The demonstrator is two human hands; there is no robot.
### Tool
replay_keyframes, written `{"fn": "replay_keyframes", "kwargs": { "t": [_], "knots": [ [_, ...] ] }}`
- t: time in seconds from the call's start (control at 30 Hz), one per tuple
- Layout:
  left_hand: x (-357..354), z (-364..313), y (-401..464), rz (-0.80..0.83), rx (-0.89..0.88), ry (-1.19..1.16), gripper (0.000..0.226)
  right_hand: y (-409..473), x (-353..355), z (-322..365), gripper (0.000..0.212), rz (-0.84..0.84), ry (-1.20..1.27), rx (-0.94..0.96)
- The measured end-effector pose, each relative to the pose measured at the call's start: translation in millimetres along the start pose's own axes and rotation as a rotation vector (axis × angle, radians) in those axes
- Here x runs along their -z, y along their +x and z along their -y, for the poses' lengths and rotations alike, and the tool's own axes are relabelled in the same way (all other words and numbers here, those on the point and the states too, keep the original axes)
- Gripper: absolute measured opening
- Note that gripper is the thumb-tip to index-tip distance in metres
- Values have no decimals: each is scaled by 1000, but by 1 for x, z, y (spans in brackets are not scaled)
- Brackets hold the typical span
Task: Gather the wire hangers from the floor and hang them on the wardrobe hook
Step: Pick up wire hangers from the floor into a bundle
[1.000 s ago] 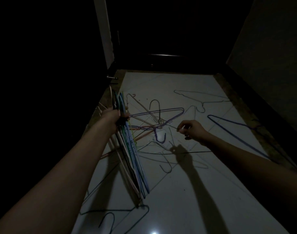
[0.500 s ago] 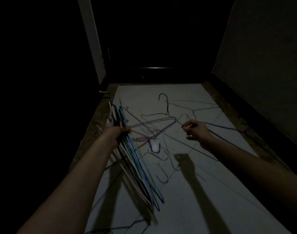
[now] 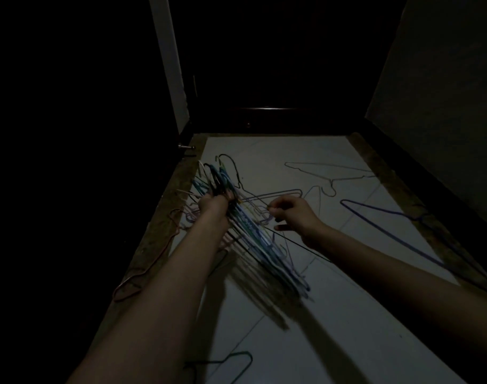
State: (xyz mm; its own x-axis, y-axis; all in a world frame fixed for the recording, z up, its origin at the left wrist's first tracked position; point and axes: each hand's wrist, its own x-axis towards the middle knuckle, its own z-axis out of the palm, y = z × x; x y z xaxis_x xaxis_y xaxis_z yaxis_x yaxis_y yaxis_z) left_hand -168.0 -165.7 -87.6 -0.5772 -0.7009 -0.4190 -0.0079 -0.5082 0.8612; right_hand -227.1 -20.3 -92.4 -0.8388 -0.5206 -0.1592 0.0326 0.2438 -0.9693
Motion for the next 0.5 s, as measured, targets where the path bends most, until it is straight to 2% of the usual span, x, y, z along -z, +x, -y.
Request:
{"fn": "replay_keyframes", "kwargs": {
  "t": [0.23, 0.4, 0.5],
  "knots": [
    [-10, 4, -3, 9, 13, -51, 46, -2, -3, -7, 22, 4, -57, 30],
    [-13, 11, -8, 45, -1, -82, 43, 0, 6, -10, 11, -3, -132, 89],
    [-14, 10, -9, 54, 29, -87, 43, 1, 8, -11, 12, 23, -139, 100]
  ]
}}
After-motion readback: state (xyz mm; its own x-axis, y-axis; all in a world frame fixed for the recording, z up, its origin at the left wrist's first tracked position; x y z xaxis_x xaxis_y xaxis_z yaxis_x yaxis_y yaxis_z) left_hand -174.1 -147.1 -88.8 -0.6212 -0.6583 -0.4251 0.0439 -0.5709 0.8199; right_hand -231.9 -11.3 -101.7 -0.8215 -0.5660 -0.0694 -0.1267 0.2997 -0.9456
